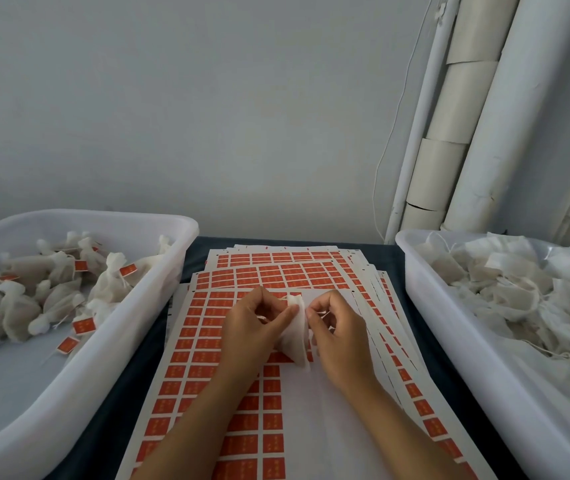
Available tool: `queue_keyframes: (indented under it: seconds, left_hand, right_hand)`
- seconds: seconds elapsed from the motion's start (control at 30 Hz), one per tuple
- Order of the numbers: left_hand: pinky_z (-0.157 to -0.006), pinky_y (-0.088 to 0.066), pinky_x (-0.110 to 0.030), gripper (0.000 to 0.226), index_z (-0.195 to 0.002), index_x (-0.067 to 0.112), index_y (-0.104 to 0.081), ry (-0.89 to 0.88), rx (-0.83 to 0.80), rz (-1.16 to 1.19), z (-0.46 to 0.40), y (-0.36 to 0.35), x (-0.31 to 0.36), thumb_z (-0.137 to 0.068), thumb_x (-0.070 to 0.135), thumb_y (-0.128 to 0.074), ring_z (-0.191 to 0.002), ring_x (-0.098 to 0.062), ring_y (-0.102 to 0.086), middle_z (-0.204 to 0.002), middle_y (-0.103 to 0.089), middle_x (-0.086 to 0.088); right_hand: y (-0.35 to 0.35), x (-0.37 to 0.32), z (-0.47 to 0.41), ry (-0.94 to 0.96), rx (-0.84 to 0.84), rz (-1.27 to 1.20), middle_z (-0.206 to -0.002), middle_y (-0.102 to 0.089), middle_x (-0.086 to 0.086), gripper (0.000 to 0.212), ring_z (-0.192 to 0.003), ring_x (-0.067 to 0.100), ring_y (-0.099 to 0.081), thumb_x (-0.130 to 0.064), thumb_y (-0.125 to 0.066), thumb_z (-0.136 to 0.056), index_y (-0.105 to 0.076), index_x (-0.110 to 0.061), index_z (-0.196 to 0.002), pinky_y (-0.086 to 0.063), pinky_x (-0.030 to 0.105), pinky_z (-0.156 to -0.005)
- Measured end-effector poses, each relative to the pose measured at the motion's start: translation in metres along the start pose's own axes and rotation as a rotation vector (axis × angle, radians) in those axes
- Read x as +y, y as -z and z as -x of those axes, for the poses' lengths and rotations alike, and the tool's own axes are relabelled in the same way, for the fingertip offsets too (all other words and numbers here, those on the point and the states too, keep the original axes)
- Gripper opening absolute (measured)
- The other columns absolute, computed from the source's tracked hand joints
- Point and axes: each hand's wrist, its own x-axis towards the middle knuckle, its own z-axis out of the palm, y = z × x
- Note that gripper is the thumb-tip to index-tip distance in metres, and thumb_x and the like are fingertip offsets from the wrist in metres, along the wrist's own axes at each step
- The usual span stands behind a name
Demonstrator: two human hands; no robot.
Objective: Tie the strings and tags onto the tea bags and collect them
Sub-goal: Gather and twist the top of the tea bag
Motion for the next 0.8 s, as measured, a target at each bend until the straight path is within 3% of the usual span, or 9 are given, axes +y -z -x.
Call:
queue_keyframes:
  seconds: [0.13, 0.37, 0.53, 0.8]
  left_hand:
    - [-0.055, -0.049, -0.011, 0.022, -0.075, 0.023, -0.053, -0.05, 0.005, -0.039, 0.004, -0.003, 0.002, -0.08, 0.016, -0.072, -0.064, -0.004, -0.057, -0.067, -0.058, 0.008]
    - [-0.06, -0.05, -0.012, 0.028, -0.084, 0.025, -0.052, -0.142, -0.024, -0.039, 0.007, -0.004, 0.008, -0.08, 0.004, -0.069, -0.072, -0.003, -0.058, -0.076, -0.059, 0.009]
    - [-0.07, -0.053, -0.014, 0.026, -0.09, 0.029, -0.056, -0.153, -0.11, -0.018, 0.008, -0.004, 0.013, -0.083, 0.006, -0.067, -0.083, -0.001, -0.061, -0.088, -0.064, 0.013]
    - [-0.064, -0.052, -0.012, 0.016, -0.084, 0.02, -0.067, -0.172, -0.074, -0.036, 0.006, 0.0, 0.011, -0.083, 0.003, -0.067, -0.075, -0.002, -0.064, -0.079, -0.067, 0.01]
  right_hand:
    - [-0.001, -0.007, 0.003, 0.027, 0.018, -0.036, -0.083, -0.059, -0.017, 0.008, -0.074, 0.007, -0.061, -0.021, -0.058, -0.09, -0.053, -0.025, -0.085, -0.053, 0.014, -0.066]
    - [-0.003, -0.013, 0.007, 0.189, 0.01, 0.004, -0.087, -0.052, -0.027, 0.011, -0.09, -0.01, -0.056, -0.021, -0.062, -0.086, -0.052, -0.024, -0.089, -0.045, 0.002, -0.068]
    - [-0.004, -0.007, 0.007, 0.144, 0.017, 0.012, -0.095, -0.059, -0.013, 0.011, -0.087, 0.003, -0.06, -0.016, -0.061, -0.088, -0.054, -0.024, -0.091, -0.046, 0.004, -0.074]
    - [-0.004, -0.007, 0.005, 0.089, -0.022, -0.057, -0.1, -0.059, -0.008, 0.016, -0.09, 0.002, -0.058, -0.014, -0.063, -0.087, -0.053, -0.026, -0.088, -0.044, 0.003, -0.073]
